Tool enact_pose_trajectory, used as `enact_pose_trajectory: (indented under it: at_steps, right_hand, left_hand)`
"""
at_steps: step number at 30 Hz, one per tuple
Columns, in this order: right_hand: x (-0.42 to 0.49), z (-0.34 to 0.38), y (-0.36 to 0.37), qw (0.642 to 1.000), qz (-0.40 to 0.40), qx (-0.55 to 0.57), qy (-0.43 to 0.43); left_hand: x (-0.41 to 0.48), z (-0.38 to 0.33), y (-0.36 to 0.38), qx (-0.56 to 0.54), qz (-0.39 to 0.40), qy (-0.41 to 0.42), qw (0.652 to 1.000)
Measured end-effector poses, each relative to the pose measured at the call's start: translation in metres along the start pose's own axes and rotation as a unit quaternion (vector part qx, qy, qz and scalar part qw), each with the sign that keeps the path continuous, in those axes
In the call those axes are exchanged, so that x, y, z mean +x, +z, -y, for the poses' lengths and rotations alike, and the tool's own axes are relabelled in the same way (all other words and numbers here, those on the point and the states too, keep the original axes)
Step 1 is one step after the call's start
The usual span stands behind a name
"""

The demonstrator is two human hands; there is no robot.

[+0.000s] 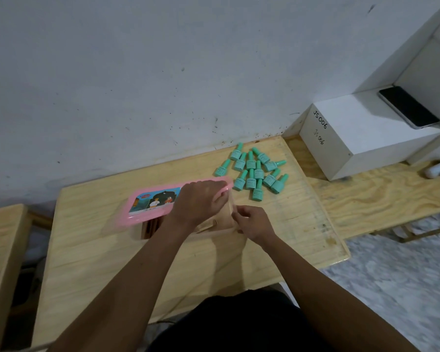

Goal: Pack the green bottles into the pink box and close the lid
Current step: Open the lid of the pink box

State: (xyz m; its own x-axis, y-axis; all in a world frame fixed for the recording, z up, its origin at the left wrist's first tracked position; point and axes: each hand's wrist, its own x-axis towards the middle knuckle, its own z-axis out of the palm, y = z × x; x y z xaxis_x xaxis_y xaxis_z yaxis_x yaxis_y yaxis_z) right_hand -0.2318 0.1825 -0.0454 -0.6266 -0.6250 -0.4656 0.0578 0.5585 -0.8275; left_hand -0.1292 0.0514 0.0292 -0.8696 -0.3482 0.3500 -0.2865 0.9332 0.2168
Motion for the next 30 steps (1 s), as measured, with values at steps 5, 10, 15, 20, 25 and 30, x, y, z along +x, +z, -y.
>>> enact_pose_trajectory:
  at_steps: [5,10,15,20,25,30]
  right_hand:
    - [0.005,0.012,0.003,0.990,-0.010,-0.137,-0.032]
    - [0.017,0.029,0.008,0.984,0.001,-0.168,-0.056]
    - [0.020,0.031,0.015,0.978,-0.013,-0.201,-0.055]
    - [0.020,0.036,0.014,0.978,-0.006,-0.205,-0.039]
    - [0.025,0.047,0.017,0.980,-0.021,-0.193,-0.041]
    - [0.031,0.056,0.030,0.976,-0.041,-0.212,-0.040]
  left_hand:
    - [0.005,0.009,-0.011,0.095,-0.029,0.015,0.995]
    - [0.024,0.016,-0.027,0.055,0.052,-0.013,0.997]
    - [0.050,0.024,-0.038,0.067,0.059,-0.090,0.992]
    - [0.051,0.034,-0.052,0.023,-0.057,-0.149,0.987]
    - [0.030,0.077,-0.079,-0.100,-0.193,-0.274,0.937]
    - [-0.011,0.113,-0.110,-0.054,-0.286,-0.354,0.889]
